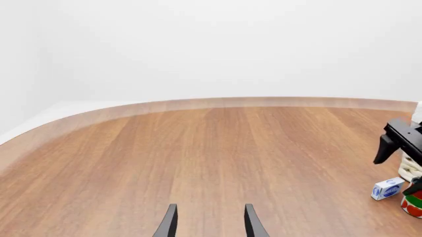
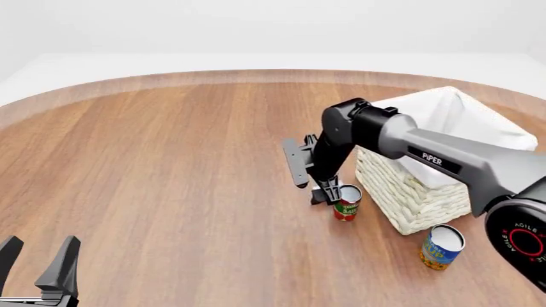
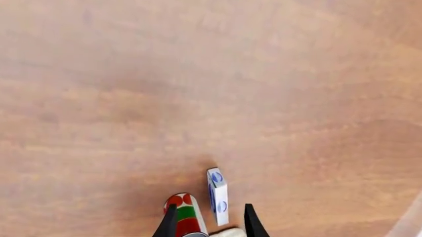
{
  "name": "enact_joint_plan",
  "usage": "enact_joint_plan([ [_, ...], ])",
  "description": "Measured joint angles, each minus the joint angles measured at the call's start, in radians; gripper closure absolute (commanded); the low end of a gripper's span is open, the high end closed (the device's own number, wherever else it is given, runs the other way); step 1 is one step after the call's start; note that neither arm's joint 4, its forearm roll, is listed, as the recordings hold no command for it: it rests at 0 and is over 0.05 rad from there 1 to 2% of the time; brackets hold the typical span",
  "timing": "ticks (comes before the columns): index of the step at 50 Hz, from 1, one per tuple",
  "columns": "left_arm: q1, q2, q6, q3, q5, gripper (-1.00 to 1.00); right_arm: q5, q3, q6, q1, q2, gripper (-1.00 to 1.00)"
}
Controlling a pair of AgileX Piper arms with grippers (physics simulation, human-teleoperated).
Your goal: Pick up the alphabet soup and the cream cheese box, and put them in the basket.
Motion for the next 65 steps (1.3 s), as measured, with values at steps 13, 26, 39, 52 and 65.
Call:
enact_joint_plan([
  [13,0.0,0.0,0.0,0.0,0.0,-1.0,0.017,-0.029,-0.017,-0.014,0.034,-1.0],
  [26,0.0,0.0,0.0,0.0,0.0,-1.0,0.027,-0.063,-0.013,-0.028,0.073,-1.0],
  [39,0.0,0.0,0.0,0.0,0.0,-1.0,0.039,-0.104,0.021,-0.021,0.101,-1.0],
  [52,0.0,0.0,0.0,0.0,0.0,-1.0,0.039,-0.111,0.042,-0.01,0.117,-1.0],
  [65,0.0,0.0,0.0,0.0,0.0,-1.0,0.037,-0.101,0.049,-0.004,0.121,-1.0],
])
